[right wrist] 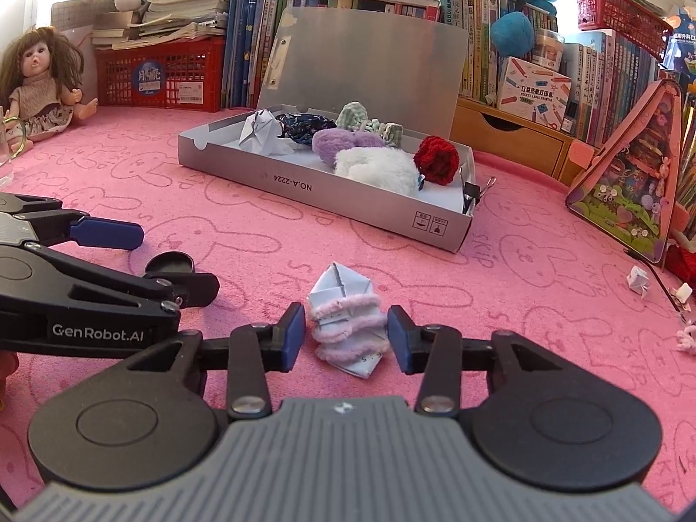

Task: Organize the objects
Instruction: 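Close the left tool on the black lid while the right tool grasps the pink-trimmed paper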

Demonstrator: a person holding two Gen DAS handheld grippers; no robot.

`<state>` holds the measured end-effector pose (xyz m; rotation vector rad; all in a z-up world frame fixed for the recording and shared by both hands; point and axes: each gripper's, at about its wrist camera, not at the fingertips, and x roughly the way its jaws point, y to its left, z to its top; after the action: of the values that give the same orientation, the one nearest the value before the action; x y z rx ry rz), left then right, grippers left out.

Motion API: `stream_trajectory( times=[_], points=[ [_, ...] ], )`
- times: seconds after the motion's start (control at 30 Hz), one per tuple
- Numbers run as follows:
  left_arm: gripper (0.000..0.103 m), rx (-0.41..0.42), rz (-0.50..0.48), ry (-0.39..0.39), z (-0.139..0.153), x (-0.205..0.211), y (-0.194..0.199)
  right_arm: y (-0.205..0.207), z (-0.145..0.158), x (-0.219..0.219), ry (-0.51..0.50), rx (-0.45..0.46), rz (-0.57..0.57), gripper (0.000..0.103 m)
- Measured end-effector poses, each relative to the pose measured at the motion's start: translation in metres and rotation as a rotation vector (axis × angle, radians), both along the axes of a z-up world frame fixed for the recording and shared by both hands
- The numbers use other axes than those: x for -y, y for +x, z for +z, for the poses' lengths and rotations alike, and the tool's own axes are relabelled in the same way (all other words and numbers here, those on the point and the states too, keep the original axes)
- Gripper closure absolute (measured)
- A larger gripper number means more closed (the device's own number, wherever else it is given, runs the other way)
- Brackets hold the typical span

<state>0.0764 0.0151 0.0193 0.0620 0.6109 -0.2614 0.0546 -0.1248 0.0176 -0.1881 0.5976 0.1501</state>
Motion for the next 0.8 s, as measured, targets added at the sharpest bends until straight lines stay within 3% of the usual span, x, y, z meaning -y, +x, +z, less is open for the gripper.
stream_trajectory(
  times=[0.3, 0.57, 0.7, 0.8],
  points=[
    [0.027, 0.002, 0.007, -0.032, 0.001, -0.005, 0.000, 0.003, 0.001, 0.000, 0.053, -0.023, -0.009, 0.059],
    [0.040, 0.012, 0.045, -0.051, 0.002, -0.012, -0.002, 0.003, 0.006, -0.010, 0.090, -0.022, 0.034, 0.058],
    [0.041, 0.014, 0.039, -0.055, 0.002, -0.014, -0.003, 0.005, 0.005, -0.006, 0.120, -0.038, 0.030, 0.044],
    [0.043, 0.017, 0.044, -0.051, 0.002, -0.014, -0.003, 0.005, 0.005, -0.005, 0.129, -0.038, 0.030, 0.042]
  ],
)
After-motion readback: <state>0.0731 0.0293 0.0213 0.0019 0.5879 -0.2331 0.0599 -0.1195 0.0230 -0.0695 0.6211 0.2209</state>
